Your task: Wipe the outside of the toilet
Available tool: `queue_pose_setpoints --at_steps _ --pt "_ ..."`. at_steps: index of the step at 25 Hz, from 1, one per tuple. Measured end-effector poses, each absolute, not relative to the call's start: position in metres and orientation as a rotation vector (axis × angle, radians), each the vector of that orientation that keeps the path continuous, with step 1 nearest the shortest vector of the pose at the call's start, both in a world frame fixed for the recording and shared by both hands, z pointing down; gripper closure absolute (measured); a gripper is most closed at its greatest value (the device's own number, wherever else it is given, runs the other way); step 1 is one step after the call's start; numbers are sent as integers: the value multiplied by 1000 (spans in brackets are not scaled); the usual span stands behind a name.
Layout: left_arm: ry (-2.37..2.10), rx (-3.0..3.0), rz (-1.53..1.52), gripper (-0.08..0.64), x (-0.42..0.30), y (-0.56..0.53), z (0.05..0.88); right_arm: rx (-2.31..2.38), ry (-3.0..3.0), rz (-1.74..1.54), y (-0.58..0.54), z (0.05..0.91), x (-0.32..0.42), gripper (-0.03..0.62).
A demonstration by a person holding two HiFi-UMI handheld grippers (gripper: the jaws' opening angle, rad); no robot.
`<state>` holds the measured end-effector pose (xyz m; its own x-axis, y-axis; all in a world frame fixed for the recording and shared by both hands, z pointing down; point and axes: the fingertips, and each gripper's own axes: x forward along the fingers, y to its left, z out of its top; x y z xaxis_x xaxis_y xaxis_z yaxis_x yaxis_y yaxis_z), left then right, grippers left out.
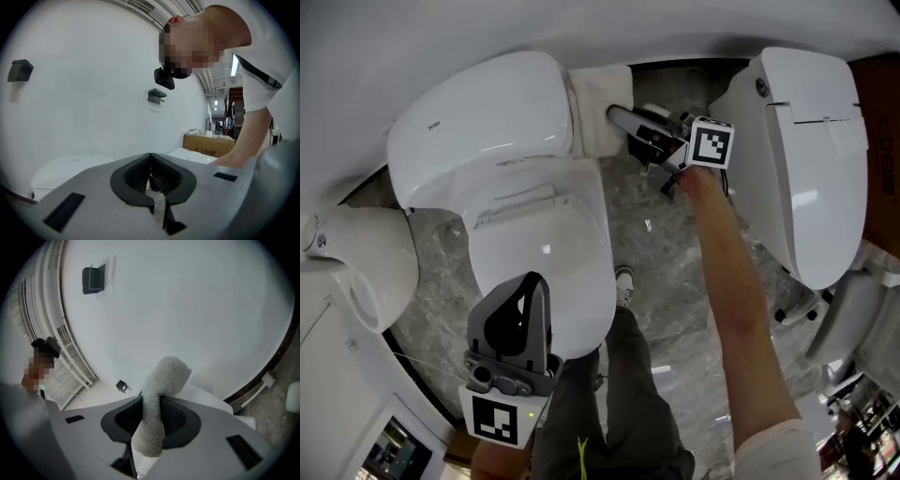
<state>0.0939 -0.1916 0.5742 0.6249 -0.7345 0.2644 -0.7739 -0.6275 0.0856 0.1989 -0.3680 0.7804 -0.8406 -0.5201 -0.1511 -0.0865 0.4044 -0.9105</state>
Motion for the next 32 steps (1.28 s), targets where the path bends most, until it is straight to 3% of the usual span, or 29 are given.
queue_pose_setpoints --at_steps 32 --pt "-1308 2563 322 542 57 -174 670 -992 2427 -1552 -384 985 181 477"
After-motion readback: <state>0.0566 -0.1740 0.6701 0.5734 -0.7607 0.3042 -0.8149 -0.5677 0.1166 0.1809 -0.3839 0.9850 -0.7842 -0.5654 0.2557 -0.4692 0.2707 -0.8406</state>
